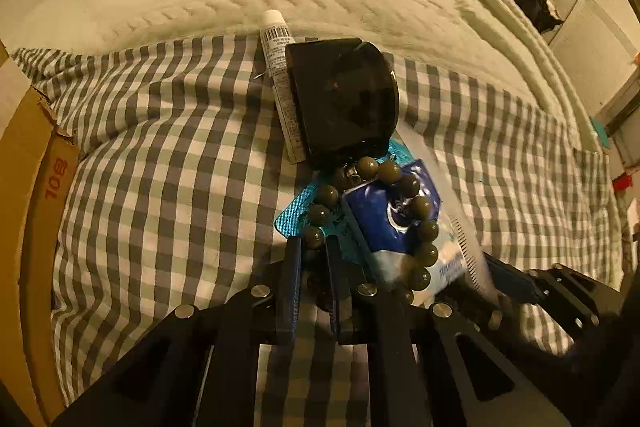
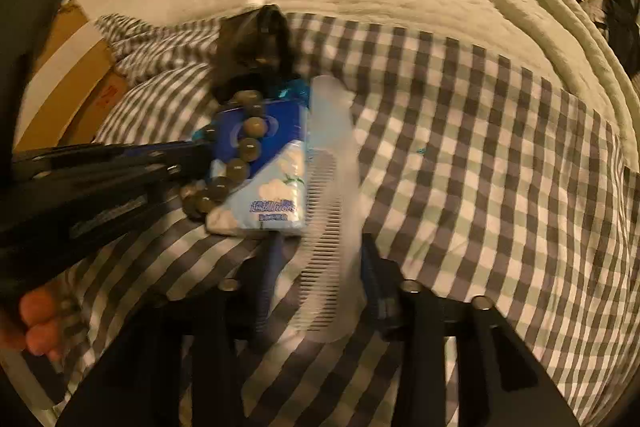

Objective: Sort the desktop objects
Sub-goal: 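Grasp the dark bead bracelet with the left tool while the right tool grasps the white comb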

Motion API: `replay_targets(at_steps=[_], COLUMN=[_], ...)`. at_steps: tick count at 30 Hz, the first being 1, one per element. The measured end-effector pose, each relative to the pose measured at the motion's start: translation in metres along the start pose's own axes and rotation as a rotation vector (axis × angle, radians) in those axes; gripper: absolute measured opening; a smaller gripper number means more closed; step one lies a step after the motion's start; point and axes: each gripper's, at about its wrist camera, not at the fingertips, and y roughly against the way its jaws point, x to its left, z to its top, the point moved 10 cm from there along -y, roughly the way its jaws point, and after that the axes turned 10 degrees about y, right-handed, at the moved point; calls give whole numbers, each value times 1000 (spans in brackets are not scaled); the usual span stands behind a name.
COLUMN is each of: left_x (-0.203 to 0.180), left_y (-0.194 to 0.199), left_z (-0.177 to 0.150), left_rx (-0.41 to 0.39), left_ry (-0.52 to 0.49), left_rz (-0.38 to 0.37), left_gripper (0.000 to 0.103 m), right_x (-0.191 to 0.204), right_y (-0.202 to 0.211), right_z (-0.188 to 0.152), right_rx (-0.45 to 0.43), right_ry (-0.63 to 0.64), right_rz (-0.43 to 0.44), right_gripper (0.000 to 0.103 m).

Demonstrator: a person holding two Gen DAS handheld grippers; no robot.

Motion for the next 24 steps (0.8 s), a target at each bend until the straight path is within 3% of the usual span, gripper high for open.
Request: replay_targets(at_steps=[3,10,13,21,24], left_x=[14,45,52,49,42], left_y=[6,24,38,71,67], left_z=[2,5,7,23,26], left_rx=[3,-21,-42,-100,-102], left_ry=[54,141,169,177,177], left_rz=[-18,-10,-21,-52,-45], left_gripper=[11,11,11,11,11], right_x=[-11,-24,-39,-58,-57], right_y=[4,21,34,66,70], right_z=[-1,-5,-3,7,4], right_rx=[-36,-60,-73,-131,-139], right_ry=[-90,-121,-162,-235,-240], right_rz=[26,-25,-37,-38,-34], right_gripper=[24,23,5,5,5])
